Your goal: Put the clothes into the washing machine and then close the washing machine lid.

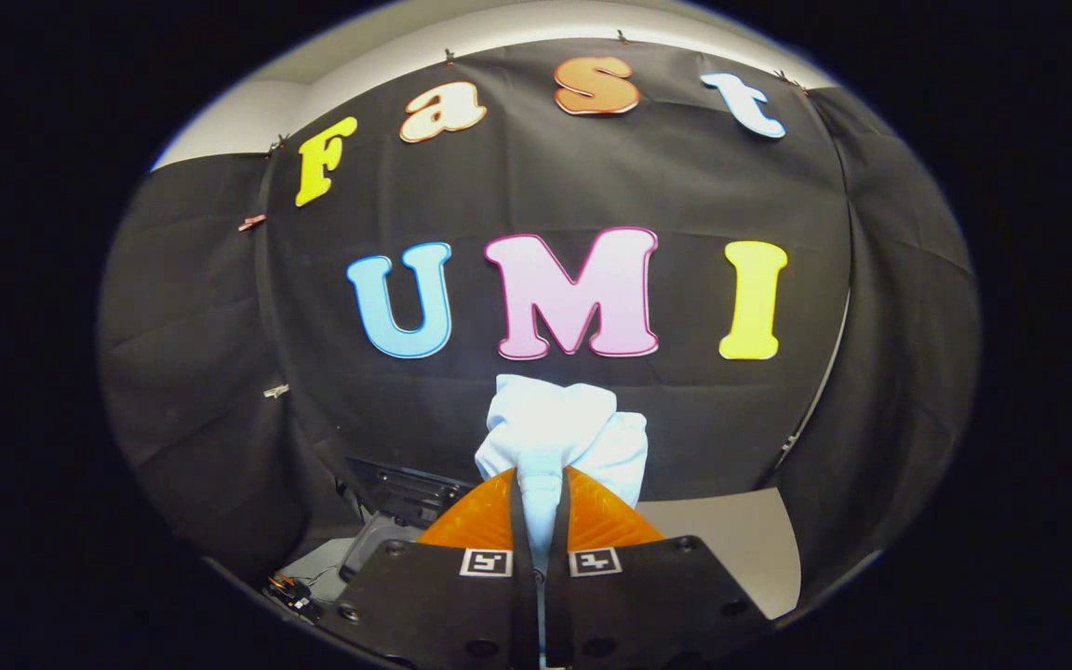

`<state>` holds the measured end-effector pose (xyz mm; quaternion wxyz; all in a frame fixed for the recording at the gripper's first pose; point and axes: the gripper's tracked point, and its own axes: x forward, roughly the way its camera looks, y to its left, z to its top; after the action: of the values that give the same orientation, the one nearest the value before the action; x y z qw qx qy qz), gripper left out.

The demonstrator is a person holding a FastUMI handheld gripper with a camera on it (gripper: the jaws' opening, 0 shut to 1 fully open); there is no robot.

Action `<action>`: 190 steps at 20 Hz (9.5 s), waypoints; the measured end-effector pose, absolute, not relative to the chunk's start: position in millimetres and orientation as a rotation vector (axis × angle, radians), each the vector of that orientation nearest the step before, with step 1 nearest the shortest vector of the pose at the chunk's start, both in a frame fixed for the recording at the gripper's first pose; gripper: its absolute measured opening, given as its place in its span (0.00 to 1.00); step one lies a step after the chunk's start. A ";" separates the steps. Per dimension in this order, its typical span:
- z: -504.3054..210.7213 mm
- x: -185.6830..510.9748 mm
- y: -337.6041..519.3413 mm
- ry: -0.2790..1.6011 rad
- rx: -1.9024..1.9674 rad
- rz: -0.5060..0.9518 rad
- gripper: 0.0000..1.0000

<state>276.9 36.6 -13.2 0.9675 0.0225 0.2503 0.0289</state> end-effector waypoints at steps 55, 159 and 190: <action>-424.4 278.3 302.2 1.037 -0.015 0.327 1.00; -80.6 159.3 124.5 0.362 0.043 0.265 0.99; 20.6 -8.7 -47.2 0.041 -0.085 -0.033 0.99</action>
<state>-8.7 -47.2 20.6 0.9988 -0.0425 0.0204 -0.0165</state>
